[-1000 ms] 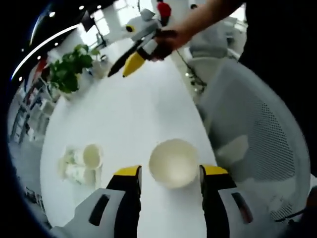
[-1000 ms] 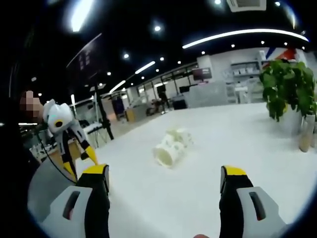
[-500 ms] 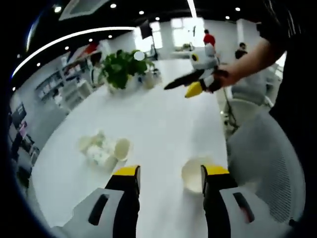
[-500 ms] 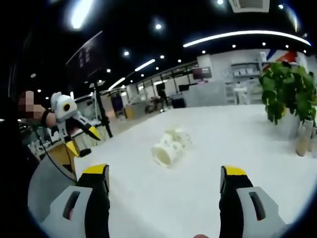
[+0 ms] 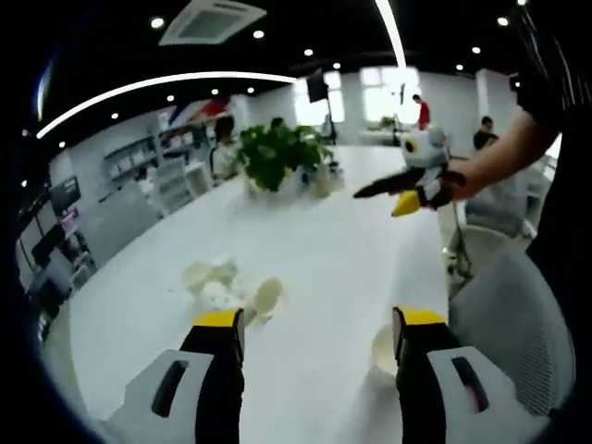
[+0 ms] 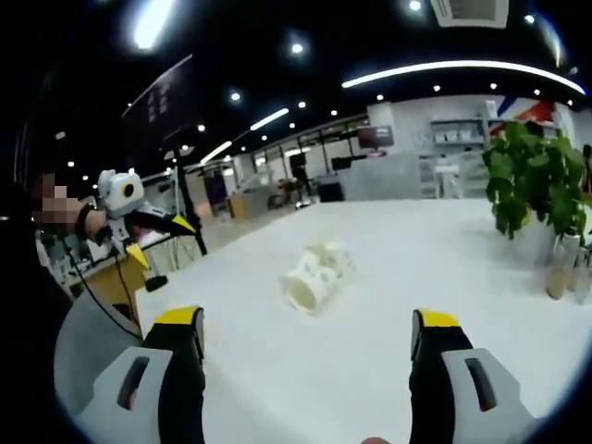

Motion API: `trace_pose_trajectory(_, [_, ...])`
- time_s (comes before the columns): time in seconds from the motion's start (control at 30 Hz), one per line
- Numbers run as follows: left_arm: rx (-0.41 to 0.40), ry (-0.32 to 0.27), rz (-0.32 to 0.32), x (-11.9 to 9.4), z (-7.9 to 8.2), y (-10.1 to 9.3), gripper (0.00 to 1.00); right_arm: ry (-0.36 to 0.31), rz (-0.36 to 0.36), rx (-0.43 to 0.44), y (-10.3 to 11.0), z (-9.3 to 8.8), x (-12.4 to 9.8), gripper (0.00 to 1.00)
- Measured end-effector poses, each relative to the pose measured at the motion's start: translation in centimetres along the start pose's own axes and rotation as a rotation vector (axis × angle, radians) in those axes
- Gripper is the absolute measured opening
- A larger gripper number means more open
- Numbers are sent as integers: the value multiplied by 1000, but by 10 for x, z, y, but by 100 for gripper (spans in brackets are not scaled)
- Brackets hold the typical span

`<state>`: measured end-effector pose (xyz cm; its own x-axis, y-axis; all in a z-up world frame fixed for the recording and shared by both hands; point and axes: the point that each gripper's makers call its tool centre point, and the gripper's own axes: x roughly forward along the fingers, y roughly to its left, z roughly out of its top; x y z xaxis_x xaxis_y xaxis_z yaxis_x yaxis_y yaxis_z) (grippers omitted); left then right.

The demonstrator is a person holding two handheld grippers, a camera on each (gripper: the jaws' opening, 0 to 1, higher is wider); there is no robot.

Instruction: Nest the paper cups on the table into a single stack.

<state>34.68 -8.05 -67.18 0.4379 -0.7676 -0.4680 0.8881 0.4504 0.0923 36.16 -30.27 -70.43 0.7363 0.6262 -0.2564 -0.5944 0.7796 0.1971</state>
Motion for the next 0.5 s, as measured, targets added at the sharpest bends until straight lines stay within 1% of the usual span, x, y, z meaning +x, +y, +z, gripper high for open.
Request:
trace_pose_trajectory(0.1, [-50, -50, 54, -7, 3, 12, 74, 5, -2, 0, 1, -1, -1, 92])
trace_pose_trajectory(0.13, [-86, -50, 77, -10, 1, 17, 77, 8, -4, 0, 1, -1, 0, 92])
trace_pose_trajectory(0.17, [-98, -55, 95, -12, 1, 21, 80, 11, -4, -2, 1, -1, 0, 92])
trace_pose_trajectory(0.23, [-104, -73, 118, -16, 0, 28, 84, 13, 0, -7, 2, 2, 1, 92])
trace_pose_trajectory(0.33, [-137, -95, 141, -23, -1, 36, 83, 18, 6, -20, 3, 5, 4, 92])
trace_pose_trajectory(0.37, [-144, -103, 151, -25, 0, 38, 85, 17, 7, -23, 3, 7, 4, 92])
trace_pose_trajectory(0.4, [-155, -126, 173, -27, 2, 43, 88, 16, 8, -26, 3, 9, 6, 92])
trace_pose_trajectory(0.5, [-178, -147, 208, -32, 3, 52, 96, 18, 11, -35, 3, 12, 9, 92])
